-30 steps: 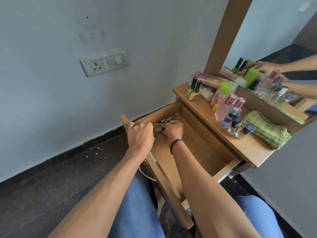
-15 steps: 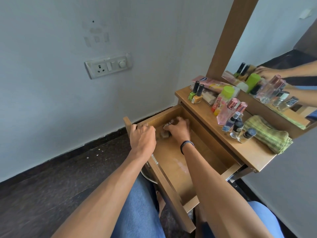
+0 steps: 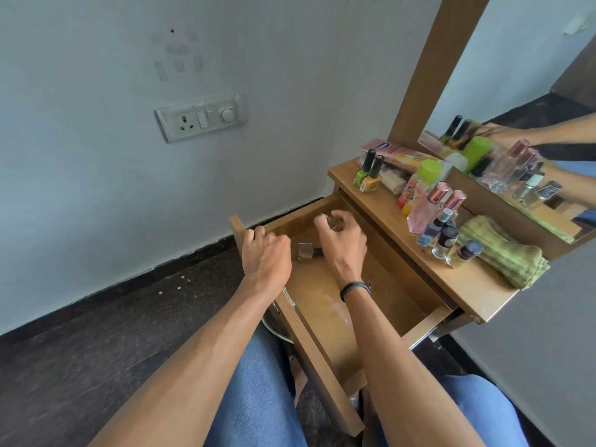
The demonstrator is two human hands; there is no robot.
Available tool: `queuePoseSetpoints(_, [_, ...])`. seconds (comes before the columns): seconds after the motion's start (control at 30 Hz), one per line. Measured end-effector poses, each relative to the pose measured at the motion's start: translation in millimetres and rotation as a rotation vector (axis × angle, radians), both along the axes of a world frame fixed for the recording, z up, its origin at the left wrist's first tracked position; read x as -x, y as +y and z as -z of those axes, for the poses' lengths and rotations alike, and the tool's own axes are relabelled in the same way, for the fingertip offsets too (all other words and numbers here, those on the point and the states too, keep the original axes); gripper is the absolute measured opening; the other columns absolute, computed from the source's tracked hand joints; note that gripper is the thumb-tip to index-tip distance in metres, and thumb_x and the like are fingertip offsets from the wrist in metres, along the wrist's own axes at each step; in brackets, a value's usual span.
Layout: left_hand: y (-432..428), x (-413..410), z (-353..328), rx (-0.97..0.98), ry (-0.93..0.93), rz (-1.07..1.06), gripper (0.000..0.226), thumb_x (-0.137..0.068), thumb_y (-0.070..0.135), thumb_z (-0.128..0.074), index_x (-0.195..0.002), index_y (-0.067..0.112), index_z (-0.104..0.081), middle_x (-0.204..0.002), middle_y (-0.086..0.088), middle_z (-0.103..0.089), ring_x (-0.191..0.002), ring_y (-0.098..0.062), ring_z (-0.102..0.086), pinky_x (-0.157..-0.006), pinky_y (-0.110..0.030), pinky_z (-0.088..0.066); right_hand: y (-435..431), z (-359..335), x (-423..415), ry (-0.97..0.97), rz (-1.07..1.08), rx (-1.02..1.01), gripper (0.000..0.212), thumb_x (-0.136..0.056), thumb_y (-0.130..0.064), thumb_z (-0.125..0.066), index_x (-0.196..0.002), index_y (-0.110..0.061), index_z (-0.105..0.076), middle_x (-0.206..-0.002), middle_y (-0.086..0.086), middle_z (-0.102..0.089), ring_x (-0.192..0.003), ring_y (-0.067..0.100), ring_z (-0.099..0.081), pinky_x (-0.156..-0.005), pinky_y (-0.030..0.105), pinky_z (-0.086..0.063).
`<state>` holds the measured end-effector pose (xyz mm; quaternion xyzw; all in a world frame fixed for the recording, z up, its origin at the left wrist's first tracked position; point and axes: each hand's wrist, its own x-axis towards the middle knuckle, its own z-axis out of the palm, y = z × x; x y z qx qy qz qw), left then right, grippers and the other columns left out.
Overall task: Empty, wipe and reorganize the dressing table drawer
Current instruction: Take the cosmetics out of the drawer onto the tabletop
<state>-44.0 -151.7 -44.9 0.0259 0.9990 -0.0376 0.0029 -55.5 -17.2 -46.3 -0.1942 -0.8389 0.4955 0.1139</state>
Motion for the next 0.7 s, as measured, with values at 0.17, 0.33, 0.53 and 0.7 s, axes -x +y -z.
queuePoseSetpoints(0.17, [-1.6,0.7,-1.2,-0.005,-0.003,0.014,0.026,-0.095,0.009,-0.057,-0.113,0.023,-0.071,-0.105,-0.003,-0.073,-0.114,-0.025,-0.053,-0.097,-0.039,-0.032,11.2,-39.4,-16.6,0.198,0.207,0.542,0.016,-0.092,-0.034,-0.063,-0.097,-0.024,-0.075,-0.095,-0.001,-0.076,-0.093,0.013,-0.071,-0.083,0.026,-0.056])
queuePoseSetpoints(0.33, [0.0,0.4,0.6,-0.023,0.011,-0.005,0.02,-0.094,0.017,-0.063,-0.111,0.024,-0.072,-0.103,0.0,-0.074,-0.111,-0.022,-0.054,-0.095,-0.038,-0.032,28.0,-65.0,-25.8,0.188,0.167,1.363,0.015,-0.097,-0.017,-0.067,-0.102,-0.004,-0.066,-0.099,0.018,-0.075,-0.106,0.029,-0.073,-0.099,0.038,-0.057])
queuePoseSetpoints(0.53, [-0.5,-0.4,0.8,-0.027,0.017,-0.009,0.018,-0.095,0.019,-0.063,-0.108,0.024,-0.073,-0.103,0.001,-0.074,-0.111,-0.022,-0.055,-0.095,-0.037,-0.033,38.0,-57.4,-21.6,0.204,0.057,0.889,0.021,-0.087,-0.001,-0.075,-0.108,-0.001,-0.075,-0.106,0.011,-0.076,-0.109,0.024,-0.072,-0.103,0.034,-0.053])
queuePoseSetpoints(0.7, [0.9,-0.5,-0.1,-0.018,0.013,-0.008,0.019,-0.094,0.015,-0.062,-0.108,0.023,-0.073,-0.103,0.0,-0.074,-0.112,-0.022,-0.054,-0.095,-0.038,-0.032,43.9,-52.3,-6.5,0.182,0.122,0.04,0.021,-0.092,-0.028,-0.074,-0.107,-0.014,-0.075,-0.098,-0.003,-0.075,-0.088,0.013,-0.07,-0.09,0.036,-0.057])
